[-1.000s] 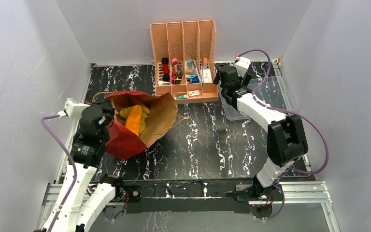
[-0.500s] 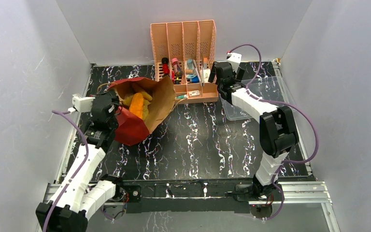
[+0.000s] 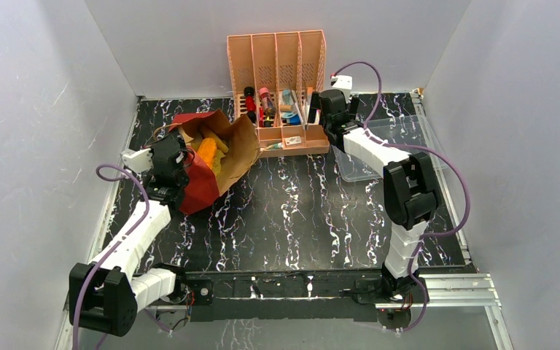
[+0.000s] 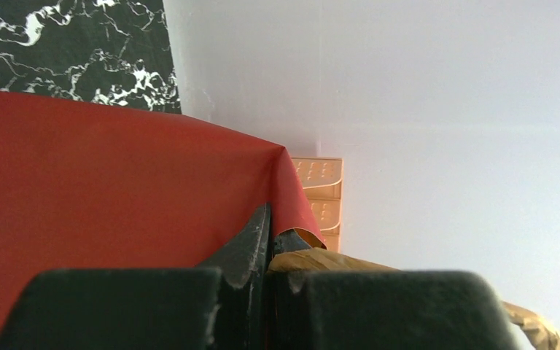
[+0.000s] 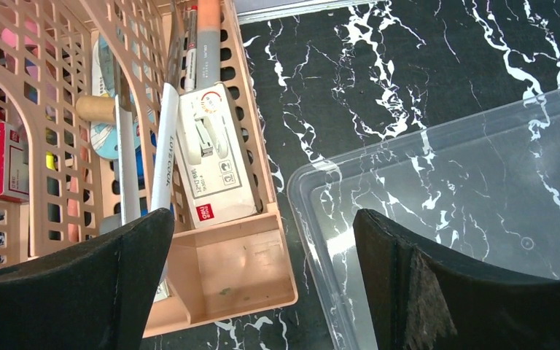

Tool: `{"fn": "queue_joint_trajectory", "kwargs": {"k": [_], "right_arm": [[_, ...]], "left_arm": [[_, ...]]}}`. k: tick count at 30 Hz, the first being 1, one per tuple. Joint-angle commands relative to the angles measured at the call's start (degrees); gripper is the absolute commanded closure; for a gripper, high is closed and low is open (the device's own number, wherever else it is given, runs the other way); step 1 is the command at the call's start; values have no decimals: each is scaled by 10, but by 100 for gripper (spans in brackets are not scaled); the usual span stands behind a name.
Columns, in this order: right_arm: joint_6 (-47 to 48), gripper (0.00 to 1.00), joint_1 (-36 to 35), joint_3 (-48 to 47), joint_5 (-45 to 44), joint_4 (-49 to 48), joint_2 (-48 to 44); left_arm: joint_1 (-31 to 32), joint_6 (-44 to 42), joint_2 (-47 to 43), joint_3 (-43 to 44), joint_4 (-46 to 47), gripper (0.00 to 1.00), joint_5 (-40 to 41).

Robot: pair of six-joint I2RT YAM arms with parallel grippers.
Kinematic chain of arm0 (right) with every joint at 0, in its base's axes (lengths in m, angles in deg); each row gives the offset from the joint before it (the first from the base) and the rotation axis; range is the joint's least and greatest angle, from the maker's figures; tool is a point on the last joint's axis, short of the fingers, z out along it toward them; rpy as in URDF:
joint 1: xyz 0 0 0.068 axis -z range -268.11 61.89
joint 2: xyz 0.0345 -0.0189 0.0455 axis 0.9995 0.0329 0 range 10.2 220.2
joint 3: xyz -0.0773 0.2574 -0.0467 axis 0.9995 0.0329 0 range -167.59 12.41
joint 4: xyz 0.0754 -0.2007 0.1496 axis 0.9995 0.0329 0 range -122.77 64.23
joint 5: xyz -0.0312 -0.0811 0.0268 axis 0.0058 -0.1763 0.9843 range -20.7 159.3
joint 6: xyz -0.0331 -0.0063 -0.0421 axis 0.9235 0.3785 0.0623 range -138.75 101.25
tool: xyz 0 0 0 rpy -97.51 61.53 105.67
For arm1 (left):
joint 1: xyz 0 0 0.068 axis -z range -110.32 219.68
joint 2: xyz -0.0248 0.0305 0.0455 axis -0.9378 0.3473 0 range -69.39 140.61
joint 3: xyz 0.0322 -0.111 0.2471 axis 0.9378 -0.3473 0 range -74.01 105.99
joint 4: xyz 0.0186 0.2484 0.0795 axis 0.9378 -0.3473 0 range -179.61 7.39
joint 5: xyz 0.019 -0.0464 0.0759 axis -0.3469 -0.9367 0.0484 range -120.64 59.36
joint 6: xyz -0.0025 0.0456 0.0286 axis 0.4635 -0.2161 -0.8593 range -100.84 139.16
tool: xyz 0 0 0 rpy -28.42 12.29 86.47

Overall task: Take the fake bread out of the paper bag
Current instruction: Place the paper bag at the center of the board.

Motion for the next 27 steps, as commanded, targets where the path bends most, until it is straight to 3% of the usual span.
{"fn": "queue_joint_trajectory", "kwargs": {"k": [1,9,15,22,27], "right_arm": [[20,7,-7,-25,12,-23,-15],[8,10,-53,45,4,-25,-107],[-56,27,-114,119,19,-27,-149],[-127,46,-212,169,24,-62,-124],[-160,54,-258,153,33,-81,-71]], "left_arm": [[-2,56,1,9,50,100,3],[-2,92,-1,29,34,100,-14],[-2,105,-23,39,9,100,-29],[-2,93,-68,57,-38,100,-23],[-2,97,-90,51,-59,100,-24]]}}
